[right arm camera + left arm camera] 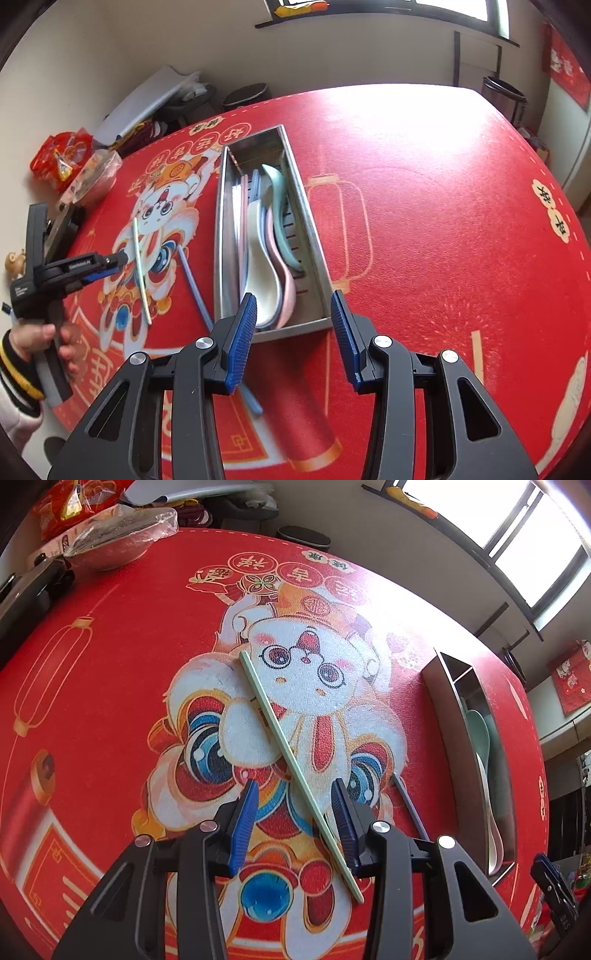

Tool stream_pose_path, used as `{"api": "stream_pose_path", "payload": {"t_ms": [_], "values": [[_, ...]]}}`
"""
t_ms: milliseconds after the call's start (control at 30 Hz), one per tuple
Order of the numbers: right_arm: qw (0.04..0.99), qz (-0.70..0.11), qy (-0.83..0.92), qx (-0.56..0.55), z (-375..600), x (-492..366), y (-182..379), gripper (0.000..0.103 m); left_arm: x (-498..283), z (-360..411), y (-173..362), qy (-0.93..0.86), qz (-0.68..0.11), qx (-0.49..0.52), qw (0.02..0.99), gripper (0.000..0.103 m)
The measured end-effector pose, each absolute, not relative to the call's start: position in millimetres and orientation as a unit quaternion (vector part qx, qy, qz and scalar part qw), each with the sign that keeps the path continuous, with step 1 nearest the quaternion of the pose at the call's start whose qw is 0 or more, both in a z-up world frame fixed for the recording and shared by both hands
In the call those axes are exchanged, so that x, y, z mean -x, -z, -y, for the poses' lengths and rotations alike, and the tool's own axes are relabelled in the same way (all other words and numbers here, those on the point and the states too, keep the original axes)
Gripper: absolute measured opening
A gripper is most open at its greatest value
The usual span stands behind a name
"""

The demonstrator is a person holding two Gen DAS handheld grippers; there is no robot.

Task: Organize utensils
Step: 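Reach the left tool to the light green chopstick and grasp it, then grasp the blue chopstick with the right tool while the left tool lifts the green chopstick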

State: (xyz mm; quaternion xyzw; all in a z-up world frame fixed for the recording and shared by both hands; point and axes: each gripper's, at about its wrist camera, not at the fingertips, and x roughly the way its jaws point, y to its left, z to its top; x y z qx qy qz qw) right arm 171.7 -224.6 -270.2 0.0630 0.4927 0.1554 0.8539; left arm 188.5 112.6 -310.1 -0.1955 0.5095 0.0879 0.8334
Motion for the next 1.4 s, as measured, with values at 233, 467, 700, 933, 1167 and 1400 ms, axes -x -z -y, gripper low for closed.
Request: {"api": "stream_pose_path", "payload": {"t_ms": [233, 467, 700, 933, 1167, 1400], "values": [[0.855, -0.495, -0.134, -0.083, 248, -177, 273, 0.041, -210, -108, 324, -0.108, -0.523, 0.171, 0.828, 0.035], [0.853, -0.495, -0.143, -0.083, 242, -181, 273, 0.041, -215, -105, 327, -0.133, -0.519, 0.144, 0.832, 0.035], [0.851, -0.498, -0.146, -0.082, 239, -182, 274, 0.041, -214, -102, 327, -0.148, -0.516, 0.127, 0.834, 0.035], [0.851, -0.497, -0.145, -0.086, 240, -182, 274, 0.041, -205, -105, 326, -0.149, -0.515, 0.131, 0.834, 0.008], [0.851, -0.496, -0.149, -0.089, 239, -180, 274, 0.041, -185, -105, 326, -0.103, -0.524, 0.146, 0.833, 0.006], [0.850, -0.495, -0.156, -0.090, 237, -178, 274, 0.041, -144, -96, 323, -0.069, -0.525, 0.143, 0.836, 0.006]]}}
